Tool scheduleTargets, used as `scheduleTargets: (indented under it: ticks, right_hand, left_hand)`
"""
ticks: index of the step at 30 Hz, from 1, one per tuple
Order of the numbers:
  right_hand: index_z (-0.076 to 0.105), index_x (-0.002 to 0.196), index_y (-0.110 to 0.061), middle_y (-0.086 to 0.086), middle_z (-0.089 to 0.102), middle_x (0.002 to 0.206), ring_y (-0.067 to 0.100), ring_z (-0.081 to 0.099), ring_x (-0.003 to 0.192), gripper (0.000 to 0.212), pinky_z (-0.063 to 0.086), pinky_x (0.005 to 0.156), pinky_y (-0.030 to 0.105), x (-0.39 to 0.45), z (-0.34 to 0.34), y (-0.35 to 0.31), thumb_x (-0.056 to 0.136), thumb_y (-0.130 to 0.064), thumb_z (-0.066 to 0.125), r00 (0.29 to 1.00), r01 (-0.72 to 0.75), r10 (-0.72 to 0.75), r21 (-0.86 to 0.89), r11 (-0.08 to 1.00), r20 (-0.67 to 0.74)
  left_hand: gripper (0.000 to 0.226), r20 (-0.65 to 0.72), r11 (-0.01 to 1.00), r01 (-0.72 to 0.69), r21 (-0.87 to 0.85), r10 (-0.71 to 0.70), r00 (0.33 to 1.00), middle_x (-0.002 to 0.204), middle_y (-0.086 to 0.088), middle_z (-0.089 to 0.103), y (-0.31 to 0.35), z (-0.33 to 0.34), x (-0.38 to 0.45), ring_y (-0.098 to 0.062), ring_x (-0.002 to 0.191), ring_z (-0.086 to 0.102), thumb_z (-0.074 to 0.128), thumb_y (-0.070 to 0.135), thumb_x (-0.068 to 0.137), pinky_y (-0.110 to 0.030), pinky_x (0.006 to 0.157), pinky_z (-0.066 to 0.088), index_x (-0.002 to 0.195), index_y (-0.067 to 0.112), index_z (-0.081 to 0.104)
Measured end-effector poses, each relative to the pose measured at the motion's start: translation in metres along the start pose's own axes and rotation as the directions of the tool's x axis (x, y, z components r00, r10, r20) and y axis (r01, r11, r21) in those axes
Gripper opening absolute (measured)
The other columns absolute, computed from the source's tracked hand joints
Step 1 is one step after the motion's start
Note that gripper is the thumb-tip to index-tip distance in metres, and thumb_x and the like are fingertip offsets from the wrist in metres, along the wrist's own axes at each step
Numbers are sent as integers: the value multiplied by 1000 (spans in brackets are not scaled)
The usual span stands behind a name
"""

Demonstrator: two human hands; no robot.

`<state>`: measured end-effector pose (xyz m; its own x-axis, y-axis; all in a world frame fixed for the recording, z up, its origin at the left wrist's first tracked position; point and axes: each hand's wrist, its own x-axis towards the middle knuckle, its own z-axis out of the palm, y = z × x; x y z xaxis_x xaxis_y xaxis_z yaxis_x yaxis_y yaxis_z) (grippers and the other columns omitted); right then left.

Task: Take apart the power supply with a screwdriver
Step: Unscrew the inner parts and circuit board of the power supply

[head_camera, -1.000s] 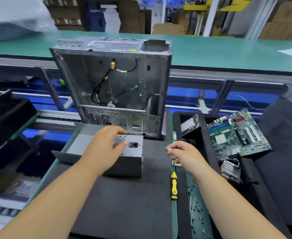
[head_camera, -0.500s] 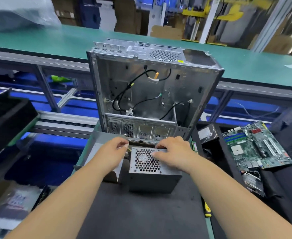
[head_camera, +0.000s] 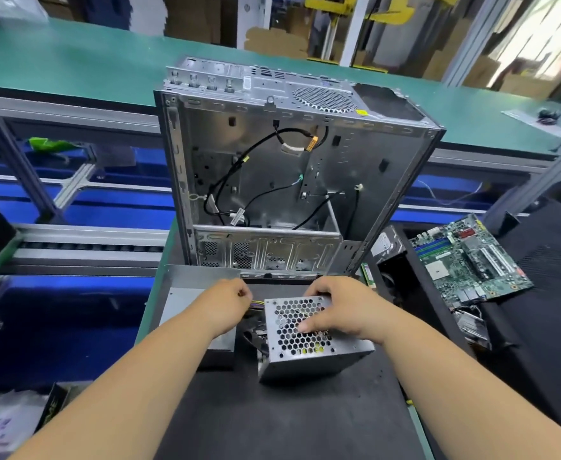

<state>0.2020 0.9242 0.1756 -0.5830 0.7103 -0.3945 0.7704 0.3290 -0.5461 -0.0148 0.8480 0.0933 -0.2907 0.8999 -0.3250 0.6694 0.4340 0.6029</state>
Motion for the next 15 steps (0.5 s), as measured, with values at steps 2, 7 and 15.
scheduleTargets:
  ticks: [2,7,15]
  right_hand:
    - [66,90,-31,-10,70,94,13,68,89,43,57,82,36,-4,3,0,59,-42,93,999,-19,20,39,999,-26]
    - [65,80,-33,-15,69,87,2,64,84,40,50,67,22,-11,7,2,53,-38,95,990,9,-4,31,999,-137]
    - [55,72,-39,-20,57,84,6,54,93,37,42,96,39,-18,32,11,63,-31,91,933,130,-173,-152,980,-315]
  left_hand:
    - [27,34,1000,28,8,-28,999,102,-1,62,2,-2,-5,-18,88,61,43,44,101,-31,74,49,91,24,57]
    - [28,301,937,113,-332,-9,954,76,0,62,23,-15,-20,-11,54,62,51,39,100,-22,51,48,90,14,60]
    - [12,210,889,-77,-452,190,959,79,3,63,27,-16,-19,-12,74,58,76,15,84,-26,74,46,92,19,69]
